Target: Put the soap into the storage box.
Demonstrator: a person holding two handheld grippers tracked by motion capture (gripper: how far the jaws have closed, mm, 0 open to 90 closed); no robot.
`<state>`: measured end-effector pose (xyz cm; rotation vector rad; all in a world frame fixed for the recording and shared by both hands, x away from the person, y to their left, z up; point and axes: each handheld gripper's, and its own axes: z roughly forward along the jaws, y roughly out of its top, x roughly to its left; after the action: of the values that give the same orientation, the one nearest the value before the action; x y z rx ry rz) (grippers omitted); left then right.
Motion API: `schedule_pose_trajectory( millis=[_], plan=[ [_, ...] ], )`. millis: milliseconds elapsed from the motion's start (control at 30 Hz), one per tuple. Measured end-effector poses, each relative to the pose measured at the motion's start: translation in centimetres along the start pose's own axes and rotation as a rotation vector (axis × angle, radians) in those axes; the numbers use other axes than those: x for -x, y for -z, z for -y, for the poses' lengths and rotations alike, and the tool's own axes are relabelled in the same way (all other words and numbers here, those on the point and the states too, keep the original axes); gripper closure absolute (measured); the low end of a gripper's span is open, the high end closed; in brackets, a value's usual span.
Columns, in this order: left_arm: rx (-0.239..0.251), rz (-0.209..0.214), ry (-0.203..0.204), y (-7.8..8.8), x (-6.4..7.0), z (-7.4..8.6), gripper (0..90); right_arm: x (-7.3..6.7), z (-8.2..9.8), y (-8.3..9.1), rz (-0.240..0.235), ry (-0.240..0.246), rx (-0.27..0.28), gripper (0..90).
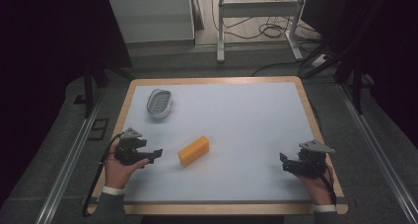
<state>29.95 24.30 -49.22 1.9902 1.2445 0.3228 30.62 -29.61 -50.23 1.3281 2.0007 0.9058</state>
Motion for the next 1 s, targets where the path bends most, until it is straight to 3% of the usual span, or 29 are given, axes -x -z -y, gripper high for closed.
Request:
schedule_pose_trajectory(
  millis=[100, 200, 400, 600, 767, 1000],
  plan=[
    [0.011, -0.008, -0.011, 0.5, 0.2, -0.6, 21.5, 0.0, -0.1, 0.1, -0.001, -0.004, 0.004, 8.3],
    [-0.013, -0.019, -0.034, 0.7, 0.4, -1.3, 21.5, 0.1, -0.1, 0.4, -0.001, -0.005, 0.011, 8.3],
    [-0.024, 0.001, -0.074, 1.4, 1.3, -2.7, 21.8, 0.3, -0.1, 0.7, 0.004, -0.006, 0.021, 8.3],
    [0.009, 0.035, -0.117, 2.1, 2.7, -4.0, 22.4, 0.4, 0.0, 0.7, 0.011, -0.006, 0.023, 8.3],
    [-0.002, 0.04, -0.153, 1.9, 3.7, -5.1, 22.0, 0.3, -0.1, 0.7, 0.011, -0.004, 0.024, 8.3],
    [-0.013, 0.046, -0.171, 1.7, 4.4, -5.9, 21.9, 0.5, 0.0, 0.8, 0.018, -0.009, 0.027, 8.3]
  ],
)
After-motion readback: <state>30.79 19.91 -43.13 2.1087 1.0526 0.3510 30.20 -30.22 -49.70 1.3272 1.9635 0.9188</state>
